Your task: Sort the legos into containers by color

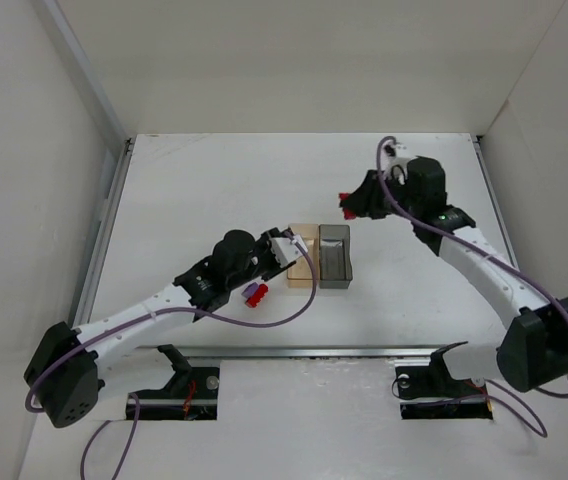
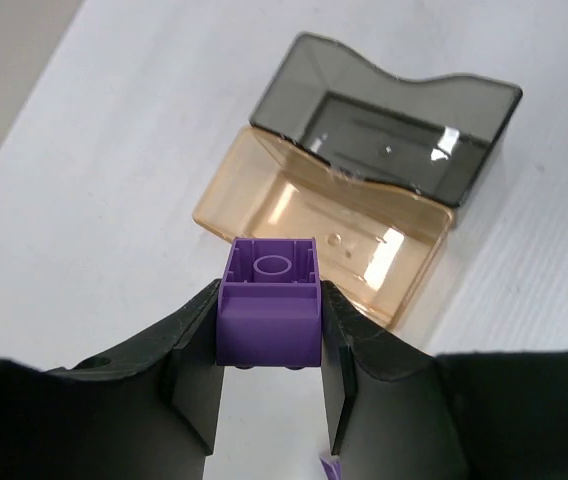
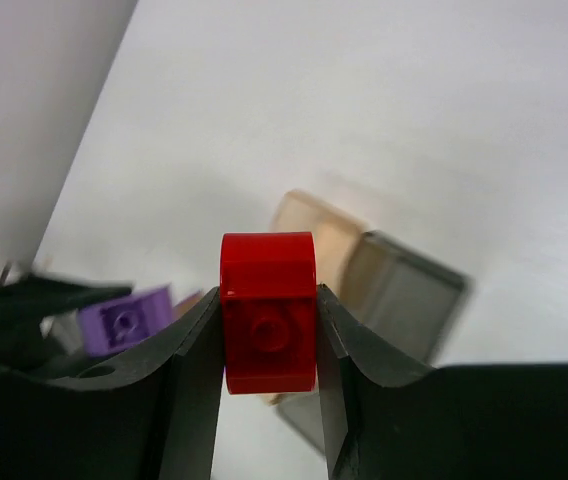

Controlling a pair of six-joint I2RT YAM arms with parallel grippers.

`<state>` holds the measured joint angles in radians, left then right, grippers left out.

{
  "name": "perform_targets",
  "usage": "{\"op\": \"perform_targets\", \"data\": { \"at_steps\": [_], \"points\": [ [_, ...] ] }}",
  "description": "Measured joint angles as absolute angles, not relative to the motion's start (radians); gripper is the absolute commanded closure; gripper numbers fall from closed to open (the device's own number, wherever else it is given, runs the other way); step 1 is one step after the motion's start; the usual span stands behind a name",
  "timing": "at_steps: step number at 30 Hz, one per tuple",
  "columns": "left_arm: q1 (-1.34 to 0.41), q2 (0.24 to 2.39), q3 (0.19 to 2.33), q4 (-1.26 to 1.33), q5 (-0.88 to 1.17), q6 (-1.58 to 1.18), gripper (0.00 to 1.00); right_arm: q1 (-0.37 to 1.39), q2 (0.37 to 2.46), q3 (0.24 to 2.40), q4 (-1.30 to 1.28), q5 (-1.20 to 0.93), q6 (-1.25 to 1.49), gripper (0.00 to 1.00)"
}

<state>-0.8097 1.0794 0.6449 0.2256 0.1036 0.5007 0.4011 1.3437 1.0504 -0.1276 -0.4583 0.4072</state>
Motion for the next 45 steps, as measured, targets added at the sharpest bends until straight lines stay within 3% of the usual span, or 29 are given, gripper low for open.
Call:
{"op": "perform_targets", "data": {
  "at_steps": [3,11,13,14,16,17,19,23,25,27,28,33,39,42,45],
  "points": [
    [-0.810,1.079,0.630,0.184,0.102,0.488,1.00,0.303,1.279,1.033,-0.127,-0.387,0.407,1.00],
    [-0.810,1.079,0.614,0.202,0.082,0.471,1.00,0.337,1.327,0.956,-0.130,-0.348,0.397,1.00],
    [-0.810,1.085,0.614,0.223,0.079,0.471,1.00,0.343,1.375,0.940,-0.148,-0.332,0.397,0.92],
    [-0.810,1.094,0.614,0.237,0.078,0.471,1.00,0.350,1.394,0.934,-0.155,-0.326,0.397,0.79],
    [-0.810,1.119,0.614,0.256,0.077,0.471,1.00,0.368,1.421,0.932,-0.171,-0.321,0.397,0.72],
    [-0.810,1.136,0.614,0.264,0.077,0.470,1.00,0.375,1.430,0.932,-0.174,-0.321,0.397,0.61],
    [-0.810,1.171,0.614,0.270,0.077,0.471,0.98,0.388,1.440,0.932,-0.173,-0.321,0.397,0.56],
    [-0.810,1.233,0.620,0.289,0.077,0.473,0.84,0.395,1.462,0.934,-0.173,-0.321,0.398,0.45],
    [-0.810,1.264,0.634,0.300,0.078,0.476,0.78,0.394,1.478,0.937,-0.173,-0.321,0.398,0.25],
    [-0.810,1.297,0.658,0.308,0.083,0.482,0.73,0.394,1.494,0.941,-0.176,-0.321,0.393,0.20],
    [-0.810,1.313,0.673,0.312,0.086,0.486,0.73,0.394,1.498,0.942,-0.178,-0.321,0.389,0.13],
    [-0.810,1.377,0.730,0.333,0.110,0.493,0.62,0.394,1.499,0.963,-0.201,-0.320,0.377,0.13],
    [-0.810,1.404,0.744,0.339,0.131,0.507,0.19,0.395,1.496,1.010,-0.226,-0.305,0.342,0.12],
    [-0.810,1.411,0.757,0.331,0.122,0.509,0.09,0.397,1.487,1.031,-0.253,-0.294,0.318,0.12],
    [-0.810,1.408,0.770,0.321,0.096,0.509,0.09,0.400,1.476,1.053,-0.277,-0.286,0.295,0.12]
  ]
}}
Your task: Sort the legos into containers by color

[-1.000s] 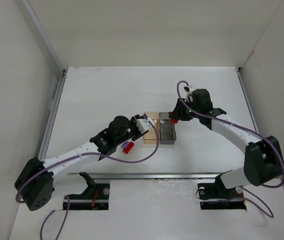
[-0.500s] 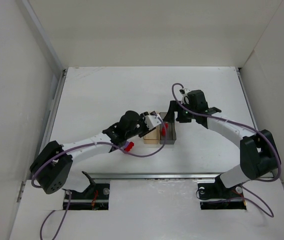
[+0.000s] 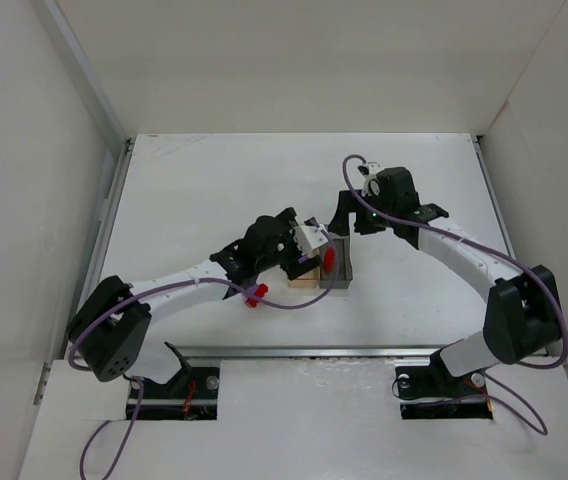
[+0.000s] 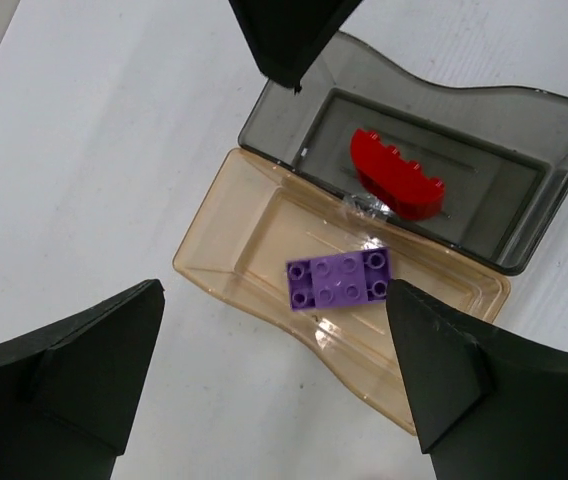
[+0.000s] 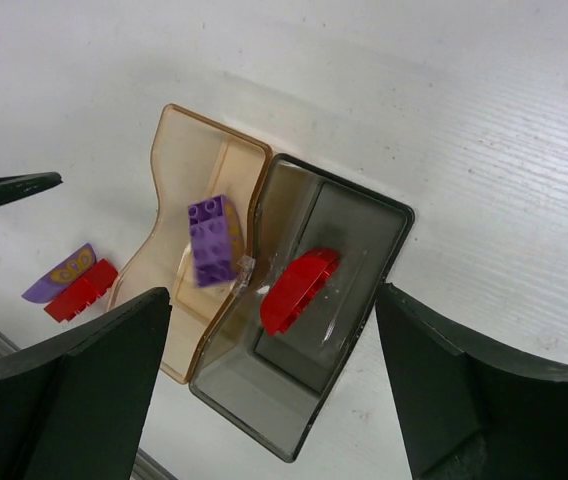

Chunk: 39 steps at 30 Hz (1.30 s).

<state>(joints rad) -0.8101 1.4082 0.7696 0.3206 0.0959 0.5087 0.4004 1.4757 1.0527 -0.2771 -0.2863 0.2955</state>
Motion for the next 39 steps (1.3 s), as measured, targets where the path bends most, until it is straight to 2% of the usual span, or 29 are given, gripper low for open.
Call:
{"op": "perform_targets", "data": {
  "at_steps": [2,5,6,7,9,10,14,17,21,28,39],
  "points": [
    [-0.806,1.397,0.783,0.277,0.076,0.509,0.18,0.403,1.470,1.073,-0.295,-0.280,0.277,0.12],
    [-0.770,1.353,0.816,0.160,0.081,0.509,0.41,0.426,1.464,1.108,-0.319,-0.252,0.244,0.12],
    [-0.746,1.324,0.823,0.117,0.091,0.513,0.53,0.442,1.462,1.120,-0.327,-0.239,0.231,0.12],
    [-0.720,1.291,0.825,0.076,0.103,0.529,0.56,0.461,1.461,1.130,-0.334,-0.230,0.218,0.12],
    [-0.673,1.215,0.819,-0.012,0.125,0.598,0.56,0.501,1.459,1.142,-0.337,-0.221,0.197,0.12],
    [-0.659,1.173,0.804,-0.043,0.139,0.644,0.53,0.517,1.459,1.146,-0.336,-0.220,0.186,0.12],
    [-0.655,1.021,0.685,-0.184,0.221,0.960,0.45,0.561,1.459,1.146,-0.337,-0.237,0.154,0.12],
    [-0.658,0.990,0.624,-0.287,0.302,1.179,0.44,0.573,1.460,1.147,-0.337,-0.245,0.128,0.12],
    [-0.660,1.083,0.645,-0.392,0.417,1.375,0.42,0.589,1.461,1.150,-0.337,-0.250,0.098,0.12],
    [-0.638,1.350,0.835,-0.550,0.503,1.536,0.41,0.597,1.461,1.147,-0.332,-0.266,0.063,0.12],
    [-0.529,1.415,0.956,-0.789,0.470,1.798,0.39,0.597,1.464,1.131,-0.330,-0.273,-0.004,0.12]
  ]
}}
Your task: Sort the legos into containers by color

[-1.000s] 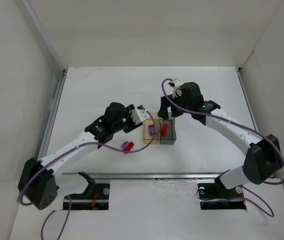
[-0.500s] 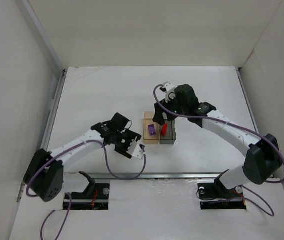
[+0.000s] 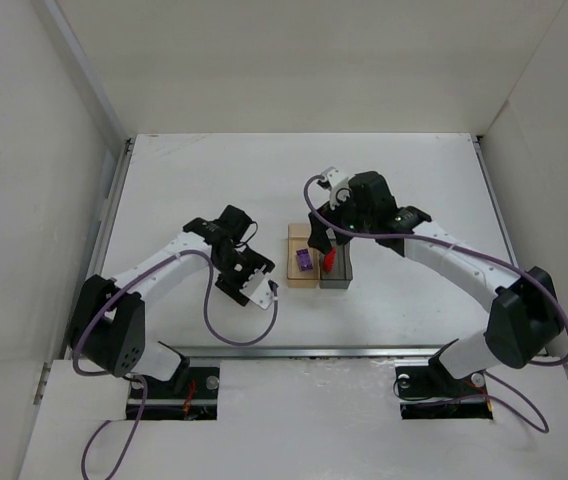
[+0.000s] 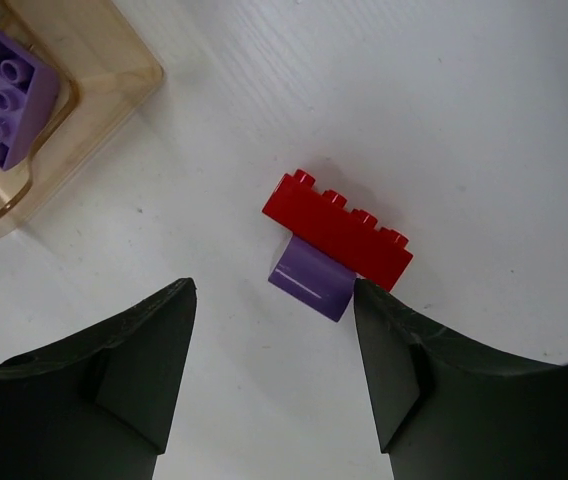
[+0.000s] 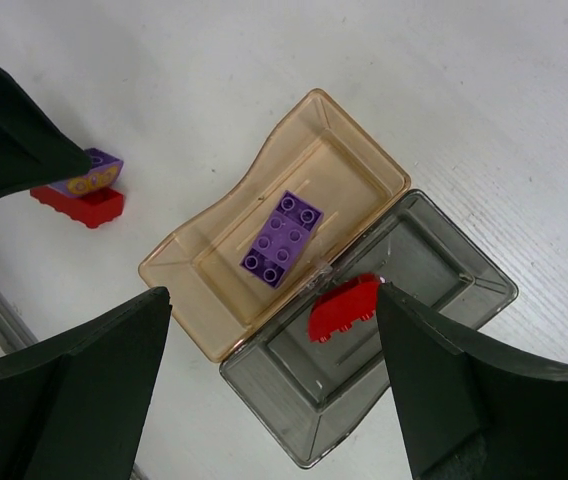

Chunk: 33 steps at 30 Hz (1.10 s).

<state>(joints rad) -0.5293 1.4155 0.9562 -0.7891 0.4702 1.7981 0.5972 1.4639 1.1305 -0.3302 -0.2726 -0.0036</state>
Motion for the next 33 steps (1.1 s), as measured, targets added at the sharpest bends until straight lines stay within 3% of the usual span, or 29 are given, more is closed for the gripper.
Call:
{"op": "perform_targets", "data": {
  "at_steps": [11,19,28,33],
  "points": [
    [-0.548,1.480,0.964,-0.826,0.436,1.914,0.39,0.597,1.516,1.138,-0.338,-0.289,-0.036,0.12],
    [-0.548,1.482,0.964,-0.806,0.356,1.961,0.47,0.597,1.543,1.151,-0.338,-0.304,-0.049,0.13],
    [-0.547,1.495,0.963,-0.831,0.312,1.968,0.47,0.597,1.546,1.151,-0.345,-0.311,-0.049,0.13],
    [-0.550,1.495,0.962,-0.810,0.332,1.972,0.53,0.597,1.549,1.155,-0.349,-0.315,-0.049,0.13]
  ]
}}
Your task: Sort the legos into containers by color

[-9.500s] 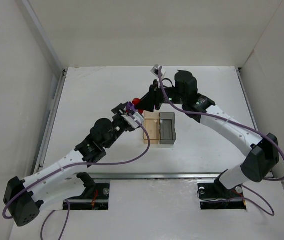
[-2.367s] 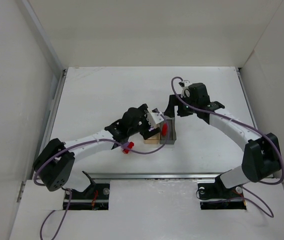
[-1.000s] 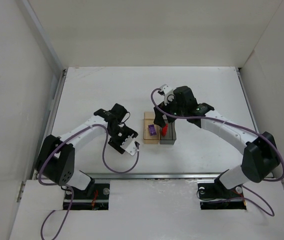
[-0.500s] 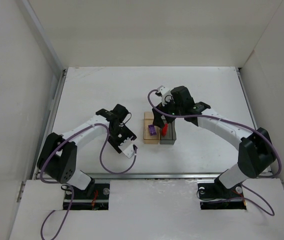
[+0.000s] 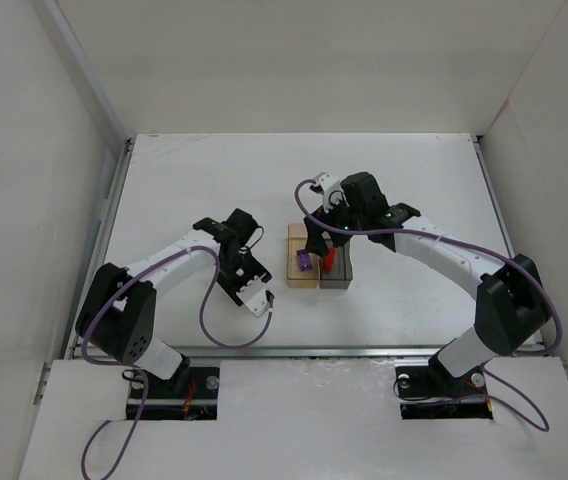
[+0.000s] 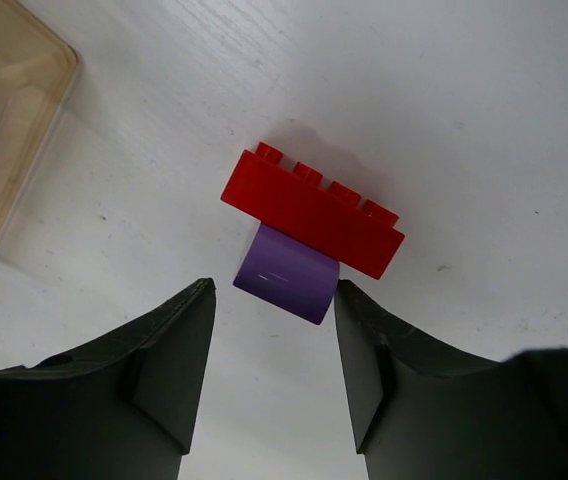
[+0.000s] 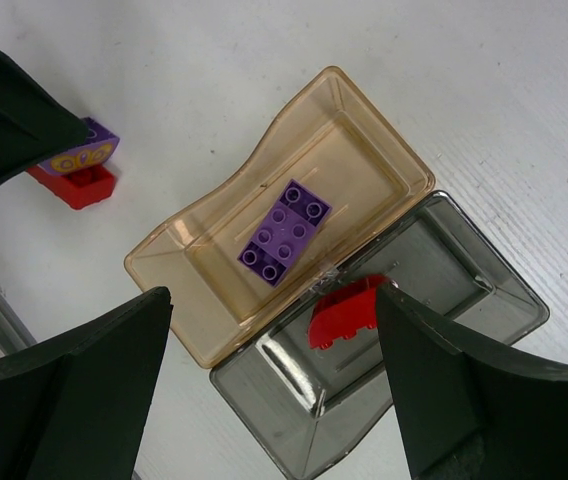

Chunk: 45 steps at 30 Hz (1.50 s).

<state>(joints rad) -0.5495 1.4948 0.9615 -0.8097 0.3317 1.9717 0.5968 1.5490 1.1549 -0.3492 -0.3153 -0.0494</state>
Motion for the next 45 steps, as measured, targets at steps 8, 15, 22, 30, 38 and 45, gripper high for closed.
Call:
{"op": "perform_targets", "data": {
  "at_steps": [8,15,22,30,38,45],
  "points": [
    [-0.555,1.495,0.962,-0.797,0.352,1.975,0.69,0.597,1.551,1.160,-0.355,-0.319,-0.049,0.13],
    [-0.561,1.495,0.933,-0.801,0.365,1.979,0.87,0.597,1.551,1.161,-0.359,-0.326,-0.049,0.13],
    [-0.564,1.487,0.916,-0.790,0.375,1.980,0.70,0.597,1.551,1.163,-0.363,-0.326,-0.049,0.13],
    [-0.555,1.487,0.981,-0.783,0.450,1.972,0.47,0.597,1.551,1.169,-0.375,-0.327,-0.050,0.13],
    [-0.571,1.500,1.032,-0.832,0.533,1.887,0.48,0.597,1.551,1.168,-0.375,-0.330,-0.049,0.13],
    [-0.578,1.542,1.043,-0.894,0.550,1.860,0.48,0.597,1.527,1.135,-0.374,-0.332,-0.044,0.13]
  ]
}}
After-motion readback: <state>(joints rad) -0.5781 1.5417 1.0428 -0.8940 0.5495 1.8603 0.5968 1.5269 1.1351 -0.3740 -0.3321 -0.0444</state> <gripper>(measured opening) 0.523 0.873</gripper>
